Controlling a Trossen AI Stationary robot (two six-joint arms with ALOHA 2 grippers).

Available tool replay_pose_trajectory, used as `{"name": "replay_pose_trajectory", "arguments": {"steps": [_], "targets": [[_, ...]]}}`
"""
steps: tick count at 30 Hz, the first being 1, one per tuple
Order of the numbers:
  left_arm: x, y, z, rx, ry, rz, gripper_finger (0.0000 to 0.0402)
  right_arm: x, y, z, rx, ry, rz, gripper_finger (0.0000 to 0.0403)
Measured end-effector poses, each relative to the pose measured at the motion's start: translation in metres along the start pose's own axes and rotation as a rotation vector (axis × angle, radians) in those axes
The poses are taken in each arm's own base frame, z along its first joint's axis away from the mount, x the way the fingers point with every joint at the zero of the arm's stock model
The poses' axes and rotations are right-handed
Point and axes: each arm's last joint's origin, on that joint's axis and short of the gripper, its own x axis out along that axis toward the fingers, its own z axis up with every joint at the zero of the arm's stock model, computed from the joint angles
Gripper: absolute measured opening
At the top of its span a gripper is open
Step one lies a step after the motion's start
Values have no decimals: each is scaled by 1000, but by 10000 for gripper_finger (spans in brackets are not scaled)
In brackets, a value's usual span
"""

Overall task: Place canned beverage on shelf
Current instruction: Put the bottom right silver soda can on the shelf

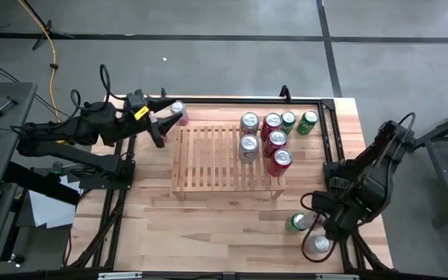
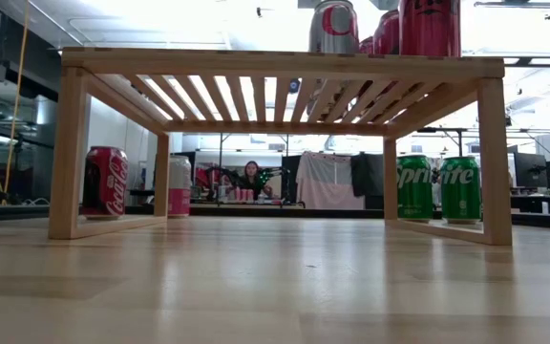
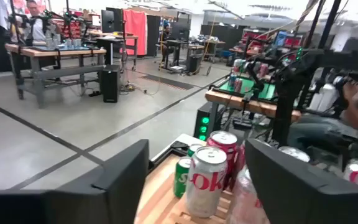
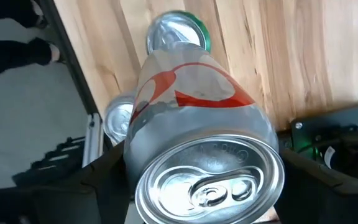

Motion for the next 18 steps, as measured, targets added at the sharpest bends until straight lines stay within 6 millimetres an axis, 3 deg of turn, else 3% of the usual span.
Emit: {"name": "replay_pose_trajectory", "arguments": {"steps": [8, 14, 18], "targets": [[0, -7, 12, -92, -94, -201, 316, -30, -4, 17, 41, -143, 80, 284], [10, -21, 19, -196, -178, -433, 320, -58, -7, 55, 34, -489, 168, 284], [22, -31, 21, -219, -140, -510, 320, -73, -14, 87, -38, -684, 219, 284]]}}
